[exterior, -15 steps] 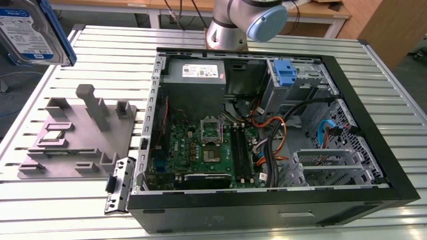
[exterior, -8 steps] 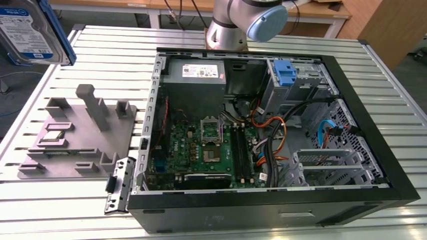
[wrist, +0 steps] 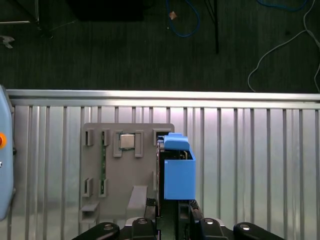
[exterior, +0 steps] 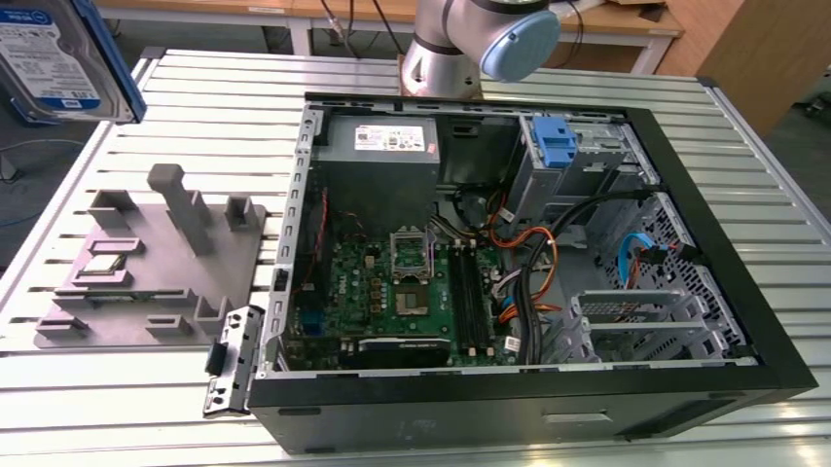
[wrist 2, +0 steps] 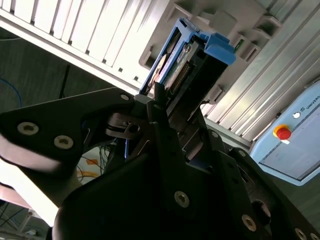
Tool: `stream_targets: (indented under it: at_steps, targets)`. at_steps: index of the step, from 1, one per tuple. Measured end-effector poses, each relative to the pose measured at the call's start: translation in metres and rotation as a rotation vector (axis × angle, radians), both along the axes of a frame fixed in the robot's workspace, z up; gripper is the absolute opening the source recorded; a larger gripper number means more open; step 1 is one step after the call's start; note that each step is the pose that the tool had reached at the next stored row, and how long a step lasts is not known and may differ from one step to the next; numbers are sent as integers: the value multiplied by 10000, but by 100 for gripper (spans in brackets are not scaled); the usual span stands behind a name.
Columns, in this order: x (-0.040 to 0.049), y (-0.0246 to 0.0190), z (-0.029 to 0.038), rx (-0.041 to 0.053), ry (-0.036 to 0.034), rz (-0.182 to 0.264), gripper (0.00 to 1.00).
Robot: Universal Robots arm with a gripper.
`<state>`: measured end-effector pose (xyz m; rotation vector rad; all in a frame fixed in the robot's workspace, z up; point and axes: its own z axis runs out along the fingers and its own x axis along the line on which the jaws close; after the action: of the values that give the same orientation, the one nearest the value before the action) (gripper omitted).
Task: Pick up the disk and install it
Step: 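Pick up the disk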
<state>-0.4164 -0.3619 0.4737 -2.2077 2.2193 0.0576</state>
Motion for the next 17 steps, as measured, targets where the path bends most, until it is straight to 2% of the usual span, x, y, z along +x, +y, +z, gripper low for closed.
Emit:
stream_targets:
  at_steps: [4, 14, 17]
  targets:
    - [0, 0, 88, 0, -1, 0, 35]
    - [0, 0, 385, 0, 0, 0, 35]
    - [0, 0, 426, 0, 0, 0, 35]
